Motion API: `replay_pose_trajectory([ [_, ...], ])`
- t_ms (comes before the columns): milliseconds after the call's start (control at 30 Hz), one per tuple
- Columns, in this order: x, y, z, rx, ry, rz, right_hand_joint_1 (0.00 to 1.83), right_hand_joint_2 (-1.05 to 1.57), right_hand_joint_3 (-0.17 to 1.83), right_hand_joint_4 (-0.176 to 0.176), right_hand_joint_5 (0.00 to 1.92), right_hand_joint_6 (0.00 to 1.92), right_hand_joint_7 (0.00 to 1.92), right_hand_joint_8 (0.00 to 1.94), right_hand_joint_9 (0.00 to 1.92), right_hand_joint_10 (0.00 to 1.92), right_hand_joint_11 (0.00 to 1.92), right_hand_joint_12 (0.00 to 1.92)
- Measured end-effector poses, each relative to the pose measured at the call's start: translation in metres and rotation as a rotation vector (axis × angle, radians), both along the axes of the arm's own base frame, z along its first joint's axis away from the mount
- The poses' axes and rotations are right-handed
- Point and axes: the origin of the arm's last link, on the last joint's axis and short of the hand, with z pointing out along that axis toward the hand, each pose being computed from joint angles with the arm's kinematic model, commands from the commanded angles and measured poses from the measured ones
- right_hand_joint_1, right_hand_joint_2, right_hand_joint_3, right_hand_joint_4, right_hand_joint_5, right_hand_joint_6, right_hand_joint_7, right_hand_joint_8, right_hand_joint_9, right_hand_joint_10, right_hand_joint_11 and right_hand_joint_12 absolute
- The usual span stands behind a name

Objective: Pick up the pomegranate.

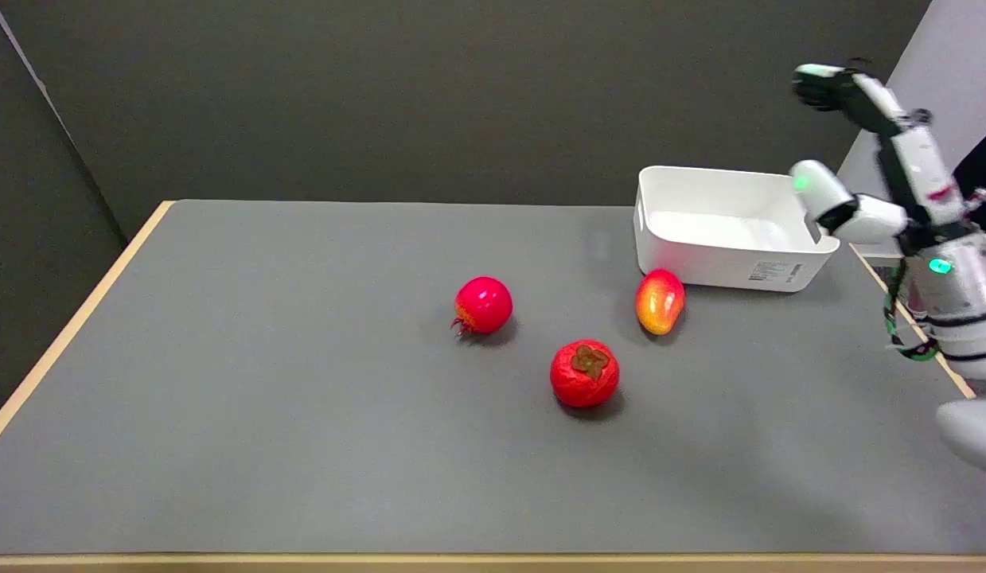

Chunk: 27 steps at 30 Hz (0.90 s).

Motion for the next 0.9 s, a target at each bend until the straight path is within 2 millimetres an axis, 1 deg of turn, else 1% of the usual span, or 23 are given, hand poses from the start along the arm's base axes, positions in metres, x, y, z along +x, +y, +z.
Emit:
replay_pose_trajectory([
  [100,0.005,-0.015,-0.012,0.035,0.057,-0.036,0.42,0.65,0.96,0.07,0.27,0.55,0.38,0.46,0.29,0.79,0.15,1.28],
  [167,0.009,-0.028,-0.025,0.068,0.102,-0.063,0.42,0.65,0.96,0.07,0.27,0.55,0.38,0.46,0.28,0.79,0.15,1.27],
  [200,0.01,-0.031,-0.028,0.075,0.112,-0.069,0.42,0.65,0.96,0.07,0.27,0.55,0.38,0.45,0.28,0.79,0.14,1.27],
  [367,0.016,-0.063,-0.068,0.17,0.23,-0.131,0.42,0.64,0.96,0.069,0.27,0.55,0.37,0.45,0.27,0.78,0.13,1.26],
  [533,0.019,-0.089,-0.11,0.248,0.358,-0.185,0.43,0.63,0.96,0.069,0.27,0.54,0.36,0.44,0.27,0.78,0.13,1.25],
  [600,0.019,-0.097,-0.125,0.272,0.405,-0.205,0.44,0.63,0.94,0.07,0.27,0.54,0.37,0.43,0.26,0.78,0.13,1.26],
  [667,0.02,-0.104,-0.142,0.299,0.457,-0.223,0.49,0.65,0.87,0.072,0.27,0.5,0.37,0.38,0.25,0.78,0.11,1.28],
  [900,0.016,-0.124,-0.198,0.366,0.601,-0.277,0.5,0.64,0.88,0.074,0.27,0.5,0.37,0.37,0.24,0.76,0.11,1.26],
])
